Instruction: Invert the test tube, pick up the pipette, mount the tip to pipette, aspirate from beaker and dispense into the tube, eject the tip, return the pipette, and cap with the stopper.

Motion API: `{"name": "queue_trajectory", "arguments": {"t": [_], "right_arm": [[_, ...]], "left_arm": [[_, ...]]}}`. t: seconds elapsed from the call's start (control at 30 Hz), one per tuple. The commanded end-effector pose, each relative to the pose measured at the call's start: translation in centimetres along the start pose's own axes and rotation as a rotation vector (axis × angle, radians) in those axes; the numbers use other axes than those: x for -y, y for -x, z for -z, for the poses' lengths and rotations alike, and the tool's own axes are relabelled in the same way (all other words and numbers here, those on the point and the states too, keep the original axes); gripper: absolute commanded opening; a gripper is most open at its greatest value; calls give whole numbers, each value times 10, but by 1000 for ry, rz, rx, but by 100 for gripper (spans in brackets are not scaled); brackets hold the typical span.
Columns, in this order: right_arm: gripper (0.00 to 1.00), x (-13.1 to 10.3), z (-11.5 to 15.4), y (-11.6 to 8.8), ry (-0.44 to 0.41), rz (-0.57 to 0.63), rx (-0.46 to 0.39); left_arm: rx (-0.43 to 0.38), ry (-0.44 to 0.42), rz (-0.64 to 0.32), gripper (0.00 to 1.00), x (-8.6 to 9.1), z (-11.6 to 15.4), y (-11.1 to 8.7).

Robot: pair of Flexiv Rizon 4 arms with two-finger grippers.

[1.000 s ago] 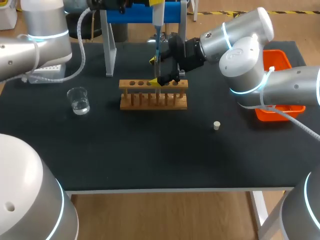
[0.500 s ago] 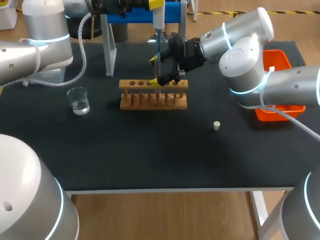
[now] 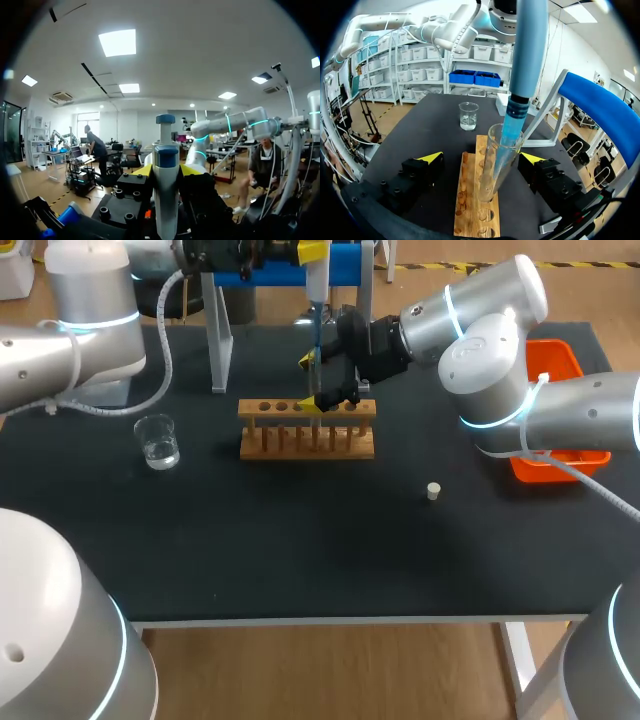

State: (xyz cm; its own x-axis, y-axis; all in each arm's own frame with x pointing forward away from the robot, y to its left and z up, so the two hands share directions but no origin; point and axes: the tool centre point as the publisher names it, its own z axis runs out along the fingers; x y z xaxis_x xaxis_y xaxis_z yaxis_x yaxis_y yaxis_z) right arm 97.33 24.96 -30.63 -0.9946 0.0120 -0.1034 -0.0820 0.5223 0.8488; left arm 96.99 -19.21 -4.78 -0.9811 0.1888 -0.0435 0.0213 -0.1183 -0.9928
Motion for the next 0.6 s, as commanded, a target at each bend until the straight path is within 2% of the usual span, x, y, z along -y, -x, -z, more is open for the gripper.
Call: {"name": "queue_trajectory", "arguments": {"t": [0.03,0.6], "right_arm": [[100,0,1,0,-2,0,-3],[100,0,1,0,-2,0,-3]], "left_arm": [[-2,-4,-1,0,-2,1,0],[7,-4,-3,0,-8,6,-3]]}}
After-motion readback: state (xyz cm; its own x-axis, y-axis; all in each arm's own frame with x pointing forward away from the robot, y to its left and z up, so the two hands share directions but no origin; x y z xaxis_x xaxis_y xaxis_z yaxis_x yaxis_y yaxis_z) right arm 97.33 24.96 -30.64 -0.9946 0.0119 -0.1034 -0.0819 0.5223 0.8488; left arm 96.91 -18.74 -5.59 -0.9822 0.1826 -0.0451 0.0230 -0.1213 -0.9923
